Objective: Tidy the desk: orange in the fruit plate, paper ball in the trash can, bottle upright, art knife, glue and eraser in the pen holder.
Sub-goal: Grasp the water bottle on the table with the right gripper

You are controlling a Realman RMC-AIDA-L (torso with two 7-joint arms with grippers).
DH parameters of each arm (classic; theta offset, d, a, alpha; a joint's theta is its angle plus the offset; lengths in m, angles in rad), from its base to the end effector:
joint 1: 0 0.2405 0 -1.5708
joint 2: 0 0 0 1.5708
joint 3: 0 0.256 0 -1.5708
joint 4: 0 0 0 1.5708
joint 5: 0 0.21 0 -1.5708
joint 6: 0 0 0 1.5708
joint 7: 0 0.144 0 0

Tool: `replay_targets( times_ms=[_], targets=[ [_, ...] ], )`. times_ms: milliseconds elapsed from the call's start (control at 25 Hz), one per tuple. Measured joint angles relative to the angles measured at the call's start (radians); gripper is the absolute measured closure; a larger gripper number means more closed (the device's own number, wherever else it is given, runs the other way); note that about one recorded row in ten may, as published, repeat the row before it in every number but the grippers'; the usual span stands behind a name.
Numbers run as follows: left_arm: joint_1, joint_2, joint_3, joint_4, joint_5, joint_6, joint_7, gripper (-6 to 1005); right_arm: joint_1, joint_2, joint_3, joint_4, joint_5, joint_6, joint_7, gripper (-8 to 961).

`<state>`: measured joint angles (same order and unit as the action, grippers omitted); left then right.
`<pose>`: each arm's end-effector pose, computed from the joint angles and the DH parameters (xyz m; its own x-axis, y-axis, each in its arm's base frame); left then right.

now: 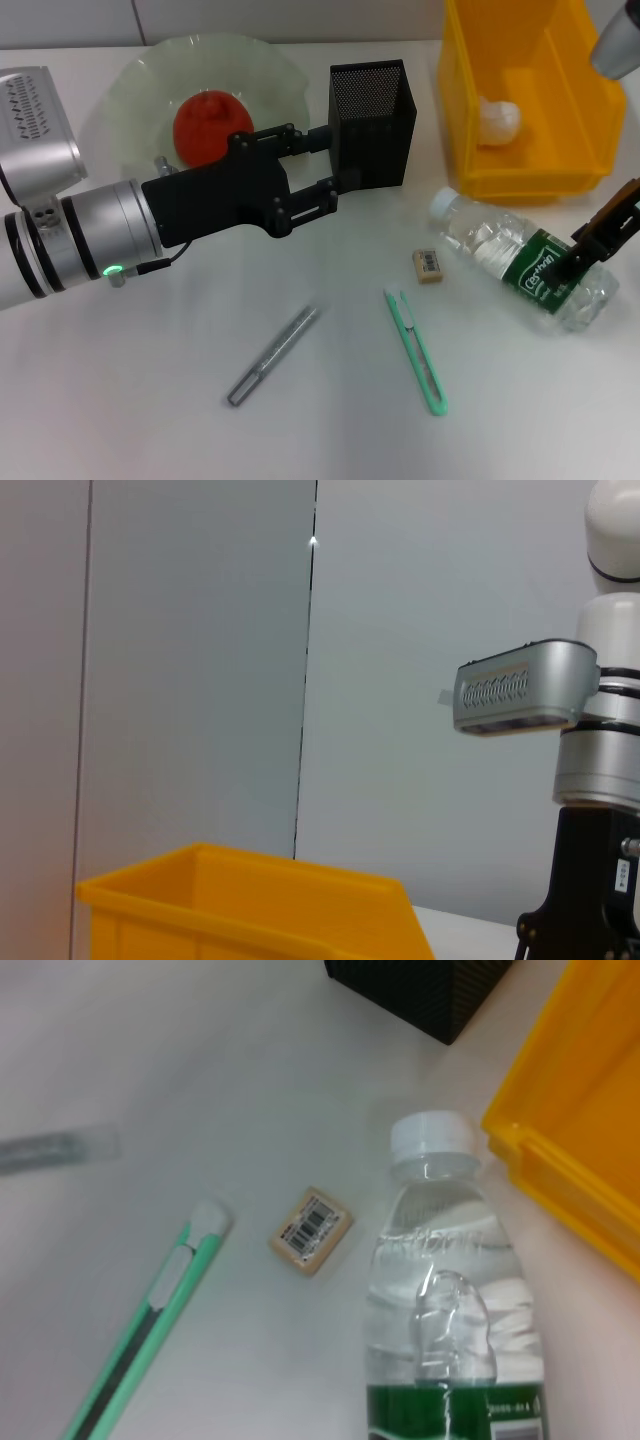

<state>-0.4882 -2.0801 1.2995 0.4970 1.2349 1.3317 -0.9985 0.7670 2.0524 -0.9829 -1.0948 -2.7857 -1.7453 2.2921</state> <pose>-0.2217 0.3290 -0.0526 0.7425 0.0863 0.6643 0.3250 -0.9135 -0.2446 0.2195 0.3692 0.0424 0.6446 -0.7014 0.3043 -0.6013 -0.7109 -0.3647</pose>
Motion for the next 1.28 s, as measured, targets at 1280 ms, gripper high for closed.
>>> replay_targets(
  times_ms=[1280],
  targets=[
    [-0.012, 0.000, 0.000, -0.005, -0.003, -0.002, 0.015, 436, 0.001, 0.023, -0.039, 0.134, 0.017, 0.172, -0.028, 152]
  ],
)
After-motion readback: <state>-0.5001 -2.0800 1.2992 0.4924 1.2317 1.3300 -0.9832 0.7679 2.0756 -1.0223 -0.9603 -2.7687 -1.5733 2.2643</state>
